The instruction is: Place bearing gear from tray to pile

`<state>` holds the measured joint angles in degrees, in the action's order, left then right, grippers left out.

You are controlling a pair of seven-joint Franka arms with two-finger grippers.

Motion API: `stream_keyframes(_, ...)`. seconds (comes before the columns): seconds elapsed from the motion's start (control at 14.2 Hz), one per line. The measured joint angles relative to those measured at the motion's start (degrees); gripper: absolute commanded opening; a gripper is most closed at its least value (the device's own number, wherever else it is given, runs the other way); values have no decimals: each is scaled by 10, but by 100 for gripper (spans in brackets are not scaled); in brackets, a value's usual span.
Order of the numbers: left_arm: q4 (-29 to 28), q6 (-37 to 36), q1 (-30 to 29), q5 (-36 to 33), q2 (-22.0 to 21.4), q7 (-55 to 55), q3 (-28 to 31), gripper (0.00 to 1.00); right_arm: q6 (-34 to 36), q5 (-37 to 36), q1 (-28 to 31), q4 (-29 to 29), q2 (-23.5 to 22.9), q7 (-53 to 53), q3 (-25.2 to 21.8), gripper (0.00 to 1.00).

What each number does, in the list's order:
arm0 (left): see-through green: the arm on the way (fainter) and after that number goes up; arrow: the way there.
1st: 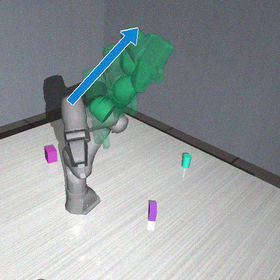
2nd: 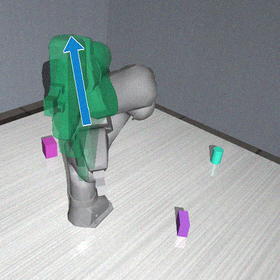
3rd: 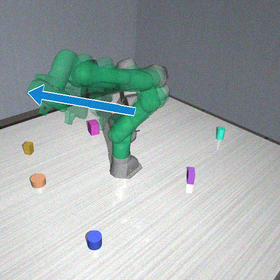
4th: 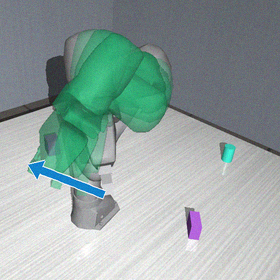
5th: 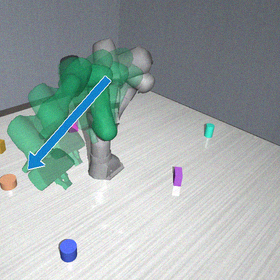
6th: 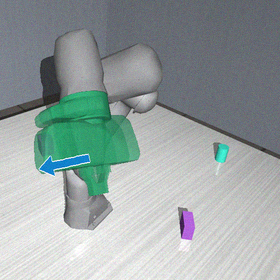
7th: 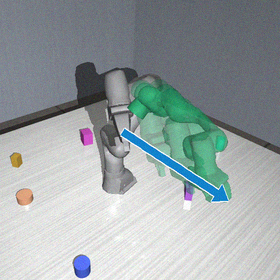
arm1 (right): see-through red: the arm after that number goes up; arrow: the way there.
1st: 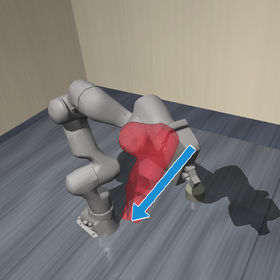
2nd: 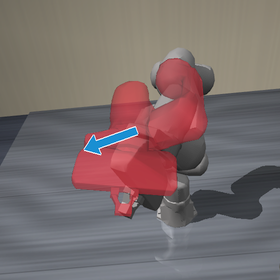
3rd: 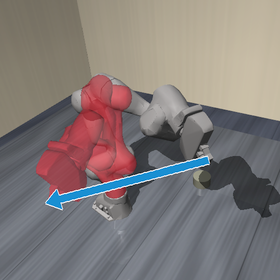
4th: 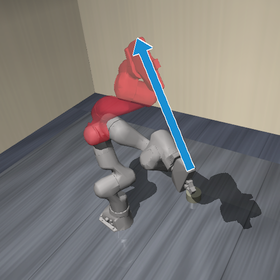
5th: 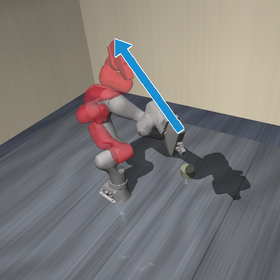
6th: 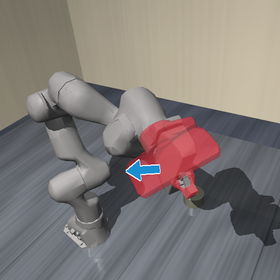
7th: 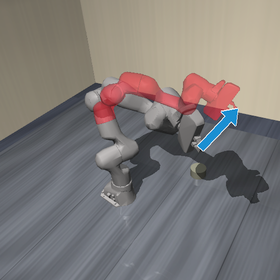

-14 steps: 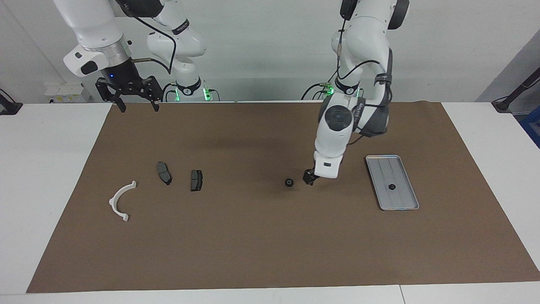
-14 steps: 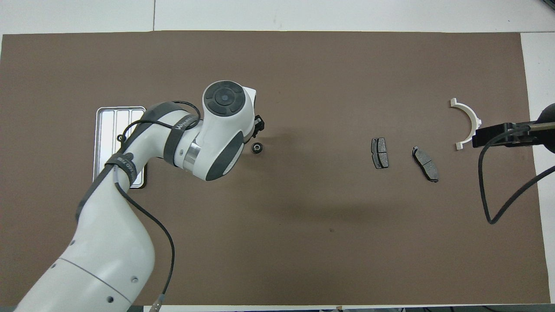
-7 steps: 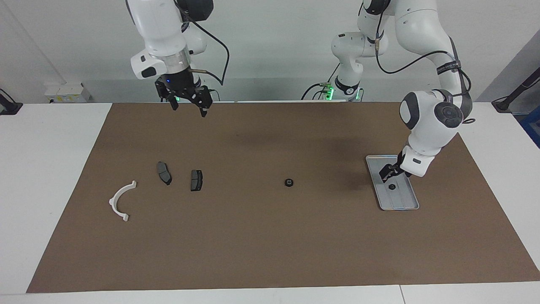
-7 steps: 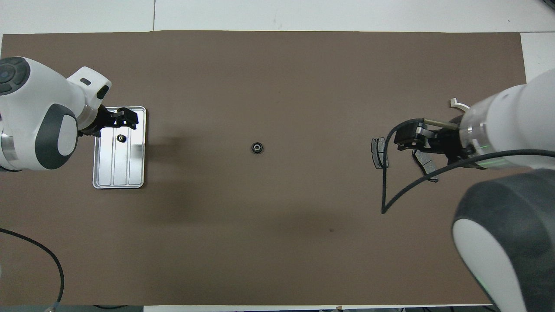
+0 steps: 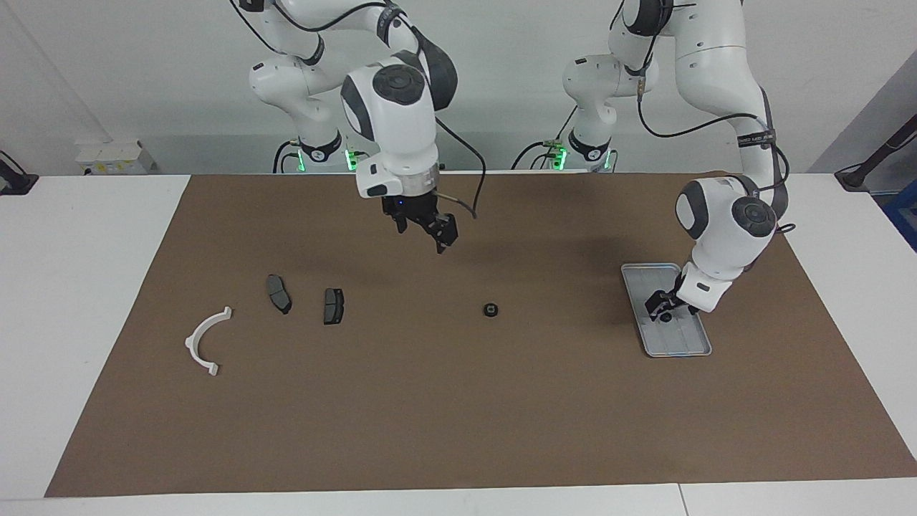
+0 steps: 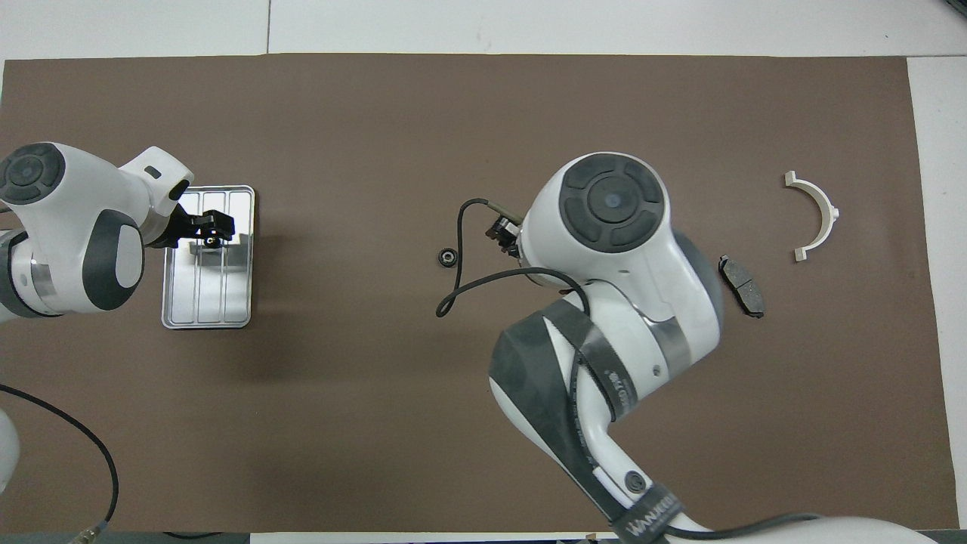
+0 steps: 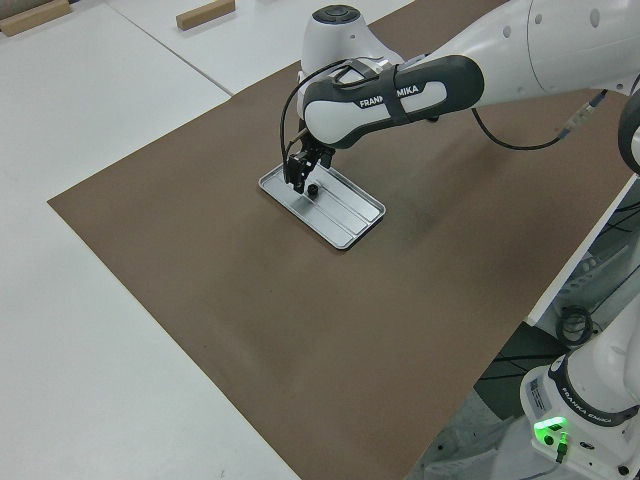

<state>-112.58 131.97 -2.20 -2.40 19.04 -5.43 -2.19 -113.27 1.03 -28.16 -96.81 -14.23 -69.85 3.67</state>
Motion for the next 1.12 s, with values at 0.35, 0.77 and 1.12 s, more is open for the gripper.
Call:
stream_keyframes(0.35,-12,3,-2,1,-1,-25,-4,58,-16,-25,-51,143,-174,-97,-2,100)
stream_keyframes(0.77,-13,5,-2,1,-2,-50,-9,57,-16,-60,-62,242,-288,-108,-4,100)
stream_keyframes(1.12,-13,11,-3,1,-2,-51,-8,48,-16,-60,-74,249,-297,-108,-4,96)
